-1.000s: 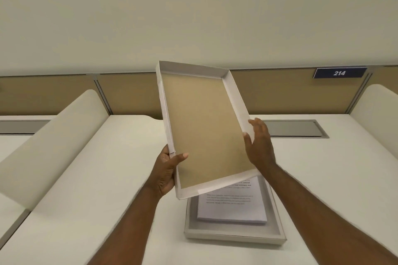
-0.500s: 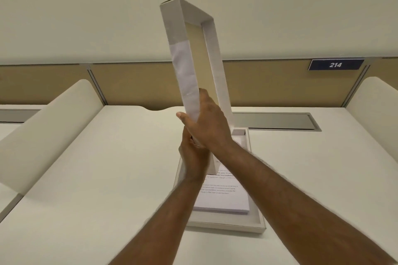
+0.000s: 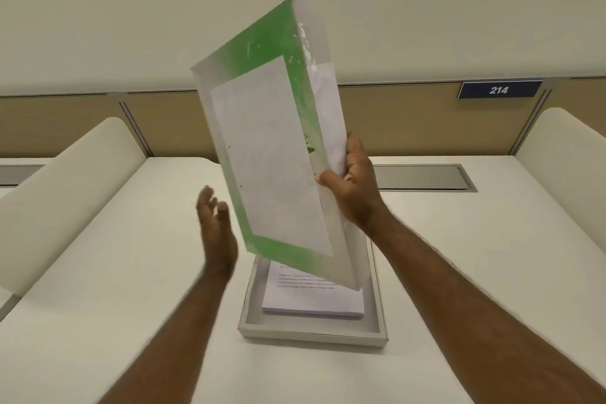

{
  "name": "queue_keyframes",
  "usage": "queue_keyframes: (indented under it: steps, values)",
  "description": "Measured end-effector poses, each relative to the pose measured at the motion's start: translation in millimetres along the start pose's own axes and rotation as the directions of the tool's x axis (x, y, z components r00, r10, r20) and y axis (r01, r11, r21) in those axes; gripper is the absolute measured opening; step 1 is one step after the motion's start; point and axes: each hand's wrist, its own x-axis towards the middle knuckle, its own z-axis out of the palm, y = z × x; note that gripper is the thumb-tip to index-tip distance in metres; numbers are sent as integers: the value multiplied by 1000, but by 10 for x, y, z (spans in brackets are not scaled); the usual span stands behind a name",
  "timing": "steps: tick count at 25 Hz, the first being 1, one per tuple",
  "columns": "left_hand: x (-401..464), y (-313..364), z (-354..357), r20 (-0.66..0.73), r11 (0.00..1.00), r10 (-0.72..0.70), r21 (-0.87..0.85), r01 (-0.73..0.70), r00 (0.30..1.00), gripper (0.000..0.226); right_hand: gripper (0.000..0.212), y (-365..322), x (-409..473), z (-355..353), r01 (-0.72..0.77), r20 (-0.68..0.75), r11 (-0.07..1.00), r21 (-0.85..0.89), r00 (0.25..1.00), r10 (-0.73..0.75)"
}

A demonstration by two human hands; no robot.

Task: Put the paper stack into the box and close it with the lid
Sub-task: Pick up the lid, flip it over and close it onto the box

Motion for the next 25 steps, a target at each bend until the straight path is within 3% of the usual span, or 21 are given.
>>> queue_keyframes:
  steps: [2, 4, 7, 10, 13, 15, 21, 25]
  values:
    - [266, -78, -191, -2, 992, -124, 3, 124, 992, 71, 42, 146, -37, -44, -68, 94, 977, 202, 994, 50]
    - [393, -111, -298, 127, 978, -207, 23, 205, 970, 59, 41, 279, -77, -61, -171, 151, 916, 363, 981, 124]
    - [420, -167, -318, 245, 972, -212, 151, 179, 946, 49, 39, 521, -65, -85, -317, 120, 855, 409, 948, 294]
    - [450, -358, -280, 282, 949, -245, 264, 170, 928, 38, 30, 927, 80, -143, -458, 28, 863, 215, 886, 464]
    - [507, -560, -217, 335, 915, -315, 355, 190, 888, 45, 62, 1424, 241, -199, -553, -70, 827, -101, 833, 549]
    - [565, -675, -143, 370, 889, -365, 412, 202, 854, 48, 70, 1670, 322, -211, -580, -148, 779, -239, 814, 561]
    - [622, -995, 32, 385, 803, -531, 514, 302, 755, 56, 56, 2102, 269, -269, -651, -268, 638, -411, 755, 598]
    - [569, -1070, 138, 384, 773, -567, 553, 310, 729, 53, 54, 2274, 111, -358, -696, -311, 534, -479, 704, 639]
